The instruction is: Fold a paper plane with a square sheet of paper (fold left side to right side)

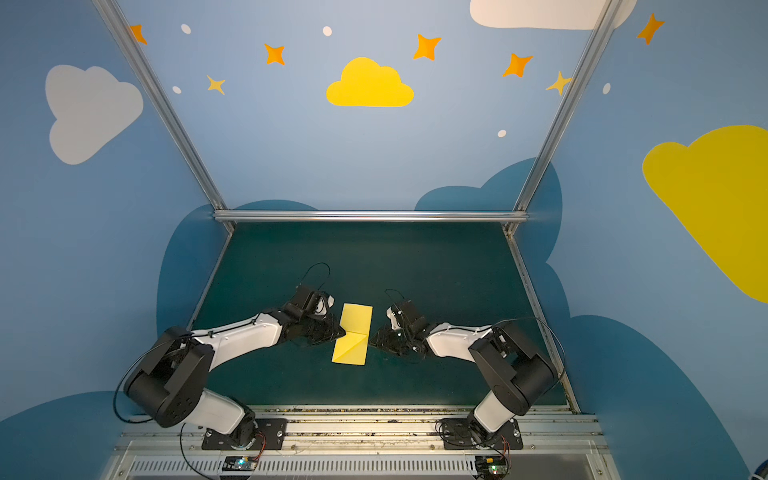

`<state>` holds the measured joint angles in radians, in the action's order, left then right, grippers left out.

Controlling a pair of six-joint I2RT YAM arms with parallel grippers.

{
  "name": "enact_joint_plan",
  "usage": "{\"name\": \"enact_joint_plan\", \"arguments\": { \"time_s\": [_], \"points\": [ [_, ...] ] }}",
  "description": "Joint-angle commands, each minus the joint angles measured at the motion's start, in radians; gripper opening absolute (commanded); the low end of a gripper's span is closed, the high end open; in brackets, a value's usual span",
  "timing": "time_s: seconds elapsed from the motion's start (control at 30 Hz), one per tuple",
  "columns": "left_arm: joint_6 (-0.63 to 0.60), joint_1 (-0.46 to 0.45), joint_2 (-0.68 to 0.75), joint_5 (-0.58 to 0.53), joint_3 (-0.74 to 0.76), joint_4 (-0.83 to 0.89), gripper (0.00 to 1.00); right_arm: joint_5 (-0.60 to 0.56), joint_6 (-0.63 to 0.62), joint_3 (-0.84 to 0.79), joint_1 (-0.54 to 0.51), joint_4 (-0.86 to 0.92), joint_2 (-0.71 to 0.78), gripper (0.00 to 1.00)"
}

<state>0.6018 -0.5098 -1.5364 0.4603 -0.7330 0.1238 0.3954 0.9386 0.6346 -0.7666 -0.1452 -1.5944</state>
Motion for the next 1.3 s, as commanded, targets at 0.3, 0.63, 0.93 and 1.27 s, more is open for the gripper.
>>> {"name": "enact_joint_plan", "arguments": {
  "time_s": [0.3,0.63,0.93,1.27],
  "points": [
    [-0.003,0.016,-0.082,-0.011,0.016,-0.050,0.08,-0.101,0.231,-0.142,-0.157,-0.120,-0.017,0.51],
    [0.001,0.016,-0.085,-0.012,0.038,-0.064,0.07,-0.237,0.450,-0.199,-0.310,-0.164,-0.021,0.53],
    [0.001,0.015,-0.077,-0.012,0.040,-0.062,0.06,-0.331,0.541,-0.251,-0.366,-0.122,0.044,0.56],
    [-0.001,0.016,-0.078,-0.009,0.040,-0.062,0.06,-0.384,0.586,-0.247,-0.392,-0.195,-0.015,0.58]
  ]
}}
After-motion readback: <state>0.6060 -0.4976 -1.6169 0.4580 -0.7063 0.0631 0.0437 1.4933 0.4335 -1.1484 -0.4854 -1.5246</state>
